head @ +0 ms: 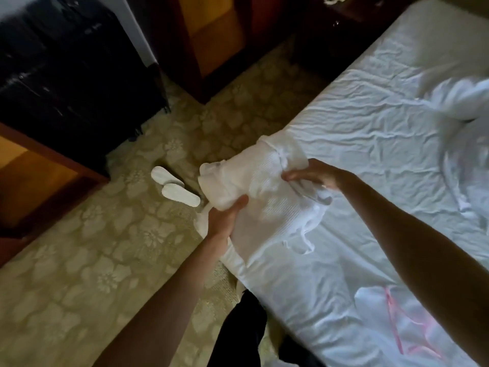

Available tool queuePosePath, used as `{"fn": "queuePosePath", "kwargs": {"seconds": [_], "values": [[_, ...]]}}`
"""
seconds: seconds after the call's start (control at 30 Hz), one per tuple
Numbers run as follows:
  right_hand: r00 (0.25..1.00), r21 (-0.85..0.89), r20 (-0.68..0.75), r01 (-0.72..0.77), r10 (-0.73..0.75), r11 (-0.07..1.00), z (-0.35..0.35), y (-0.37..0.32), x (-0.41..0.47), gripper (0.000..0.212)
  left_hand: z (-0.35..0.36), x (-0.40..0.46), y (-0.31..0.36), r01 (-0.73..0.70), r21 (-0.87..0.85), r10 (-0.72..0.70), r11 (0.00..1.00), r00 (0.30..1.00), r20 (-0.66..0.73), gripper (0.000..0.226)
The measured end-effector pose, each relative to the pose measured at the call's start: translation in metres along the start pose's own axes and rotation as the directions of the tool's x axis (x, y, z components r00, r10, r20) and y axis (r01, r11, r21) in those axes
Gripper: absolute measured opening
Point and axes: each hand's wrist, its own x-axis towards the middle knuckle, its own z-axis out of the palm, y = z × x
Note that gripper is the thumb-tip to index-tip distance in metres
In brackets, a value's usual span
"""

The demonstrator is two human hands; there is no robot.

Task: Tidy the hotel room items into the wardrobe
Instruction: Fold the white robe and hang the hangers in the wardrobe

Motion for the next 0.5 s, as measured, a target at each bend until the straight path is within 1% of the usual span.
{"fn": "queuePosePath", "kwargs": {"seconds": [0.1, 0.17, 0.23, 0.3, 0.33, 0.37, 0.4, 0.43, 0.5], "values": [[1.0, -0.043, 0.01, -0.007, 0.007, 0.999, 0.013, -0.004, 0.046, 0.065, -0.001, 0.038, -0.017, 0.052, -0.009, -0.052, 0.999, 0.996, -0.067, 0.038], [1.0, -0.056, 0.01, -0.005, 0.005, 0.998, 0.017, 0.007, 0.082, 0.06, 0.007, 0.072, -0.035, 0.099, 0.031, -0.096, 0.995, 0.99, -0.099, 0.037], [0.999, -0.068, 0.013, -0.038, 0.038, 0.997, 0.024, 0.032, 0.123, 0.057, 0.016, 0.108, -0.063, 0.205, 0.106, -0.188, 0.973, 0.971, -0.148, 0.049], [0.997, -0.109, -0.039, -0.076, 0.072, 0.991, 0.031, 0.068, 0.16, 0.068, 0.027, 0.14, -0.09, 0.292, 0.187, -0.25, 0.938, 0.943, -0.218, 0.068], [0.993, -0.135, -0.078, -0.094, 0.084, 0.986, 0.036, 0.086, 0.176, 0.075, 0.032, 0.154, -0.103, 0.296, 0.241, -0.241, 0.924, 0.942, -0.233, 0.071], [0.989, -0.163, -0.116, -0.107, 0.089, 0.981, 0.039, 0.102, 0.188, 0.079, 0.037, 0.166, -0.112, 0.28, 0.28, -0.218, 0.918, 0.948, -0.234, 0.066], [0.985, -0.184, -0.147, -0.12, 0.093, 0.976, 0.04, 0.115, 0.199, 0.079, 0.043, 0.178, -0.12, 0.265, 0.3, -0.2, 0.916, 0.952, -0.231, 0.062], [0.982, -0.2, -0.17, -0.119, 0.085, 0.972, 0.04, 0.124, 0.208, 0.076, 0.047, 0.188, -0.125, 0.264, 0.3, -0.198, 0.917, 0.952, -0.233, 0.062], [0.981, -0.232, -0.186, -0.104, 0.061, 0.967, 0.038, 0.13, 0.22, 0.07, 0.048, 0.201, -0.127, 0.271, 0.306, -0.198, 0.913, 0.948, -0.248, 0.073]]}}
